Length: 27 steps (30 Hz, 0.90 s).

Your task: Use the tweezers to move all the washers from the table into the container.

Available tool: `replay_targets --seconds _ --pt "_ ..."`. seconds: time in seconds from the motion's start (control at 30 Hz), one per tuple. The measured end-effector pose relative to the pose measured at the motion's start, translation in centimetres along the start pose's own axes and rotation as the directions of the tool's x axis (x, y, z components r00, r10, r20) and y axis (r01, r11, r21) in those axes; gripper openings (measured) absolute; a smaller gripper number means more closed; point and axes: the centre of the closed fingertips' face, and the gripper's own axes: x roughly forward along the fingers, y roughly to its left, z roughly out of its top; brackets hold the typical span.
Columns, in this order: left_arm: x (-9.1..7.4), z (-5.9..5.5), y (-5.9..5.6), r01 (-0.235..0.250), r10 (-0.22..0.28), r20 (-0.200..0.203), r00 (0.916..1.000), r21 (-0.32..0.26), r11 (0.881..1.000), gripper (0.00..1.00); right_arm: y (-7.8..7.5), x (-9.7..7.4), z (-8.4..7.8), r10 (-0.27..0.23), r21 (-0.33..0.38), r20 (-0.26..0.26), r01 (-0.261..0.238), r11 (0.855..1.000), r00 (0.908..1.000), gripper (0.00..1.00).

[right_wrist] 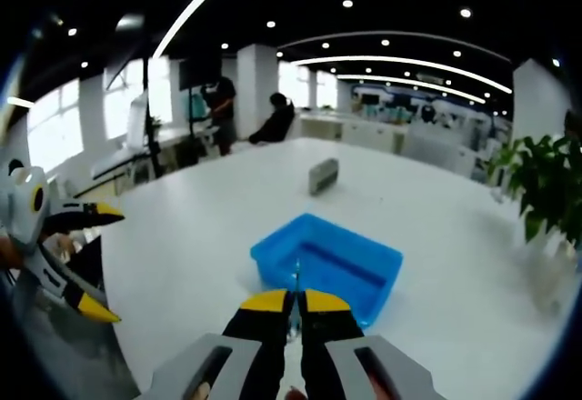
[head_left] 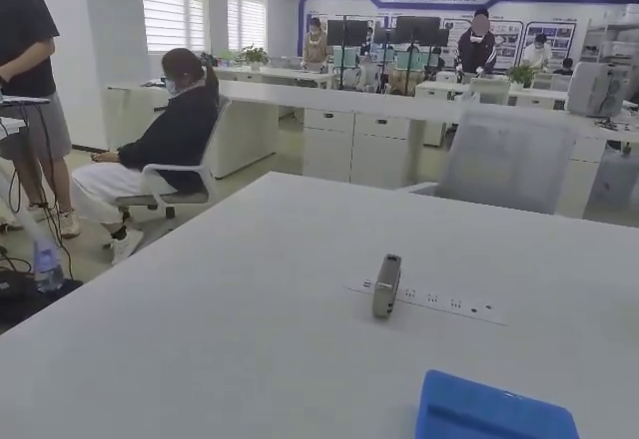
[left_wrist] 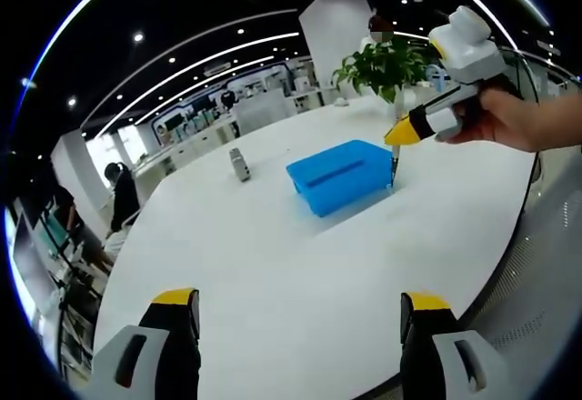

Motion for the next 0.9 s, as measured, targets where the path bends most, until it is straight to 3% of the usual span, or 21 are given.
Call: replay_targets --seconds 0.57,0.73,0.9 --pt "0.1 -0.2 -0.1 0.002 -0.002 -0.010 1.0000 0.004 1.000 0.93 -1.5 -0.1 4.1 -0.019 -0.021 0.082 0.020 1.000 0.9965 0.00" --pt "0.1 -0.2 0.0 0.001 -0.001 -0.012 0.9999 0.004 1.000 0.93 -2.1 0.3 5.0 -0.033 -0.027 0.094 0.036 0.999 0.9950 0.00" --pt "0.1 -0.4 0.0 -0.001 0.001 -0.021 0.9998 0.008 1.000 0.93 -3.1 1.4 4.6 -0.047 -0.034 0.084 0.050 0.998 0.9954 0.01"
